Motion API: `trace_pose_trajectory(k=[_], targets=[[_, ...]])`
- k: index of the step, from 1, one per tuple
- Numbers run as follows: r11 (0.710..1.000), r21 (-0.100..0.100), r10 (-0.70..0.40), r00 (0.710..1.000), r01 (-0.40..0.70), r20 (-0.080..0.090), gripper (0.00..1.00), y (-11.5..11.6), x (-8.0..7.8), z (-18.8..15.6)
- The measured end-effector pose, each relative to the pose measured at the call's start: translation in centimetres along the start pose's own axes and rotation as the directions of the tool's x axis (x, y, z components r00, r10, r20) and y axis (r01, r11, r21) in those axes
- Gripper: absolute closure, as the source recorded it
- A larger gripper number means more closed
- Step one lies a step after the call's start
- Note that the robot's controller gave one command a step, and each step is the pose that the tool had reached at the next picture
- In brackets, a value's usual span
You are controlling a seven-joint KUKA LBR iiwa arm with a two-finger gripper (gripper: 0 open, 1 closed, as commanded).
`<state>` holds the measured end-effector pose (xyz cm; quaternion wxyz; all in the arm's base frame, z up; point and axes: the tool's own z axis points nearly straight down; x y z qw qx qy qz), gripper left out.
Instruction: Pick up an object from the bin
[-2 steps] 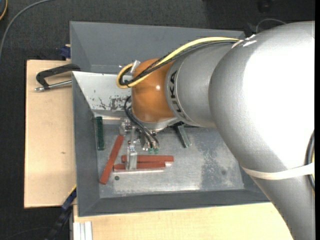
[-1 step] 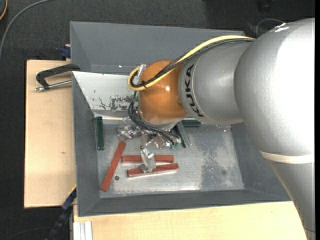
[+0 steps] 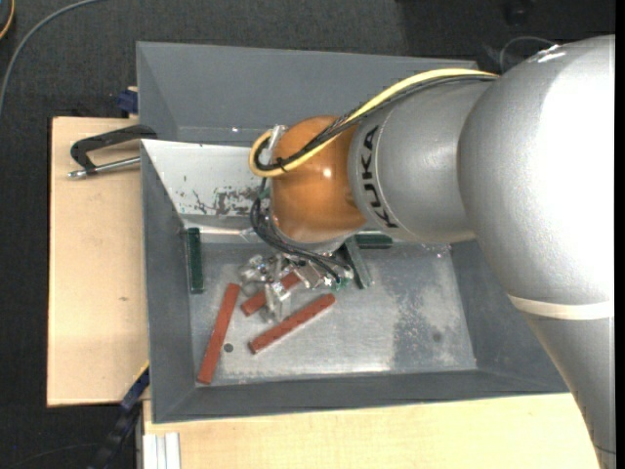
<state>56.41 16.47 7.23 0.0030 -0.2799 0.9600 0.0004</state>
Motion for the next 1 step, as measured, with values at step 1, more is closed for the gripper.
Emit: trace_pose_trajectory(k=[1], targets=[[1.0, 0.002, -0.008, 1.0, 0.008, 0.007, 1.0, 0.5, 1.77, -14.21]])
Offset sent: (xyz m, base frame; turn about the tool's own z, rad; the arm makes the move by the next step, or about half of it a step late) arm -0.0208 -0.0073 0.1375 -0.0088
